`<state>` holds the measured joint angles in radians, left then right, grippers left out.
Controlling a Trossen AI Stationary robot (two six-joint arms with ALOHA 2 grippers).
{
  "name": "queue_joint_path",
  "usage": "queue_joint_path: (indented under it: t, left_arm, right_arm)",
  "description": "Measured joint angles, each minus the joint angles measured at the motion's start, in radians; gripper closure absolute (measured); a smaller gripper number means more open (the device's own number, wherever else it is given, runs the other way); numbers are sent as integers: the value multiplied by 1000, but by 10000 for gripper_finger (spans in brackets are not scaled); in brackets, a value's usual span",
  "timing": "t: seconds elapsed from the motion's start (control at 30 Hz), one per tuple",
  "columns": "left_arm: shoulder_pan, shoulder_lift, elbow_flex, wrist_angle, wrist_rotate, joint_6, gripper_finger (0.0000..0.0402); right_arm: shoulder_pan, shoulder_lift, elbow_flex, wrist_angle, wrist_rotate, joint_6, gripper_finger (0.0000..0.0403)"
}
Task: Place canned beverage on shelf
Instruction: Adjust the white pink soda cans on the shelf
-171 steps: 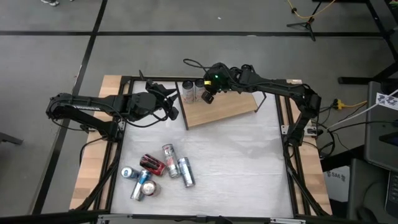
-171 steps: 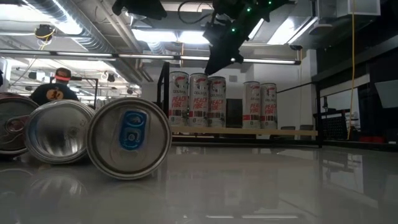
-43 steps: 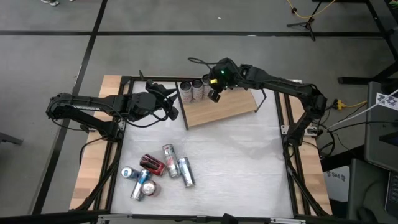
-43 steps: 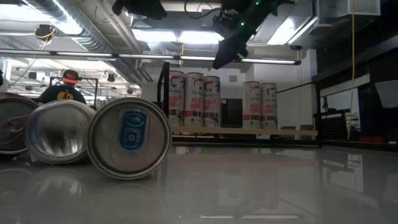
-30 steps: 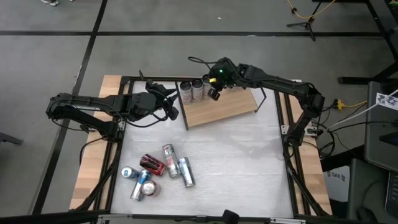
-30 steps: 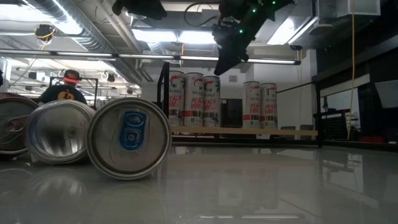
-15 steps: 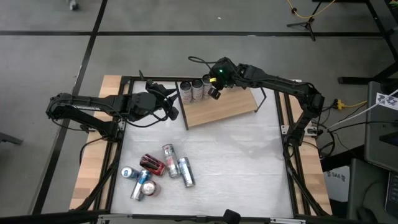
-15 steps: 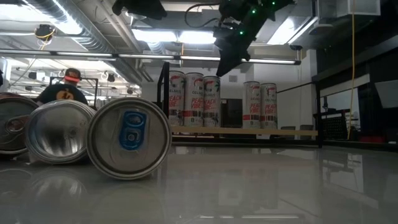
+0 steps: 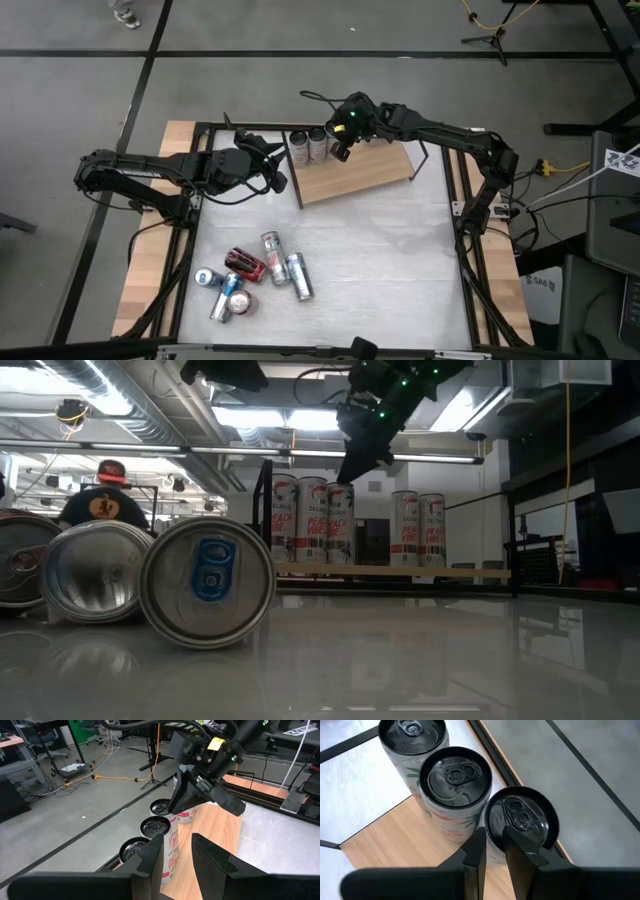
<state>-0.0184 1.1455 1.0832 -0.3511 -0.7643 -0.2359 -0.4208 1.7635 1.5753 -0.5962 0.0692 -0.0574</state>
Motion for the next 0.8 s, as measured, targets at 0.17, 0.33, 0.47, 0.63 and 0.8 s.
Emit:
queue_joint_path:
  t: [0.17,0.33,0.47,0.63,0.8]
  left_arm:
    - [0,0,0,0,0,0,310]
    - [0,0,0,0,0,0,310]
    - [0,0,0,0,0,0,310]
    - [0,0,0,0,0,0,310]
    - [0,0,0,0,0,0,310]
  right_arm:
    - [1,1,0,-2,21,0,337]
    - [2,1,1,-20,76,-1,337]
    - [1,1,2,-40,81,-1,337]
    - [1,-1,3,-61,80,-1,337]
    - [1,-17,0,-62,60,0,337]
